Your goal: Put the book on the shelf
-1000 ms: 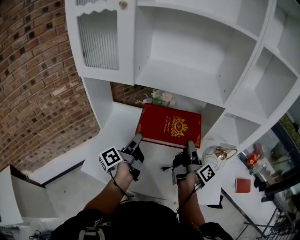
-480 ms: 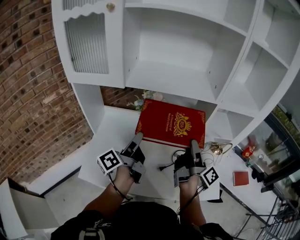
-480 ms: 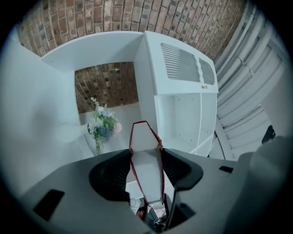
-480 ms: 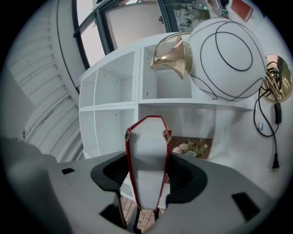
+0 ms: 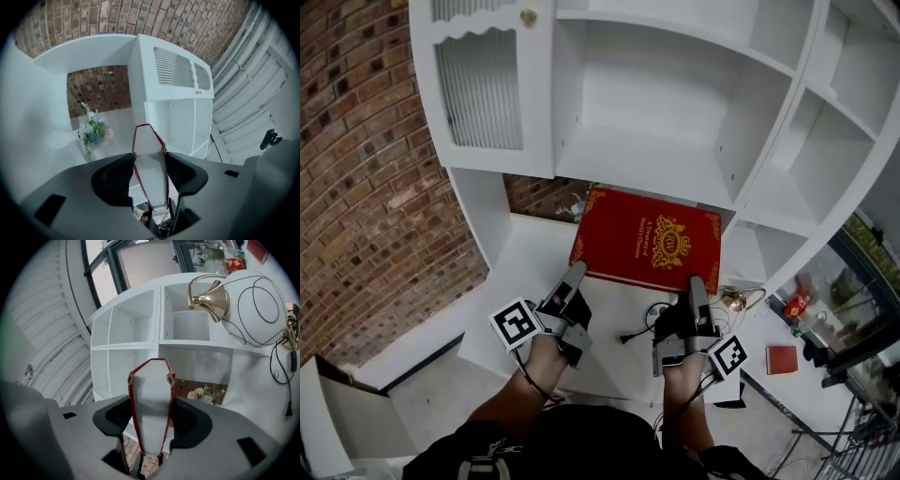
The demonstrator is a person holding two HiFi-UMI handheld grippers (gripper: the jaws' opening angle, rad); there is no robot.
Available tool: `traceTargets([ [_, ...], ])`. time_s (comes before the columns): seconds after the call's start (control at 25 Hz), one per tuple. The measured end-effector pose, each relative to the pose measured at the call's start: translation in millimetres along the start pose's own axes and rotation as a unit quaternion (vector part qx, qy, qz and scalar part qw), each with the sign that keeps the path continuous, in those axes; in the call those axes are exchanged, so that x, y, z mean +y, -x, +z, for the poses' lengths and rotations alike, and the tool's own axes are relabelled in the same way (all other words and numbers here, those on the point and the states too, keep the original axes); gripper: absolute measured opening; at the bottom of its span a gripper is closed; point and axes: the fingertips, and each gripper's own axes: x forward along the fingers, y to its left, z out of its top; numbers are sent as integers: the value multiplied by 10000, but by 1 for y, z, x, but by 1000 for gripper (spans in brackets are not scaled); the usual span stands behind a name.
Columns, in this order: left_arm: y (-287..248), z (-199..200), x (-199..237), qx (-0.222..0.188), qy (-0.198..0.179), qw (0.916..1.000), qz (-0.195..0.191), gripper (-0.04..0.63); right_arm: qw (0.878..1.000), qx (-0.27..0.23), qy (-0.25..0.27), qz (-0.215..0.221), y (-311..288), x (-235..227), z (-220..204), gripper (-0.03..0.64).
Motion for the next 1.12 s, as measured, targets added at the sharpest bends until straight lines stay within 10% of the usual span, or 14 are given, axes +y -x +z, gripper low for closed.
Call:
traceTargets([
  [1.12,-39,30,-50,-197,-577,9974,-380,236,9983,-109,-41,565,-62,41,18,265],
])
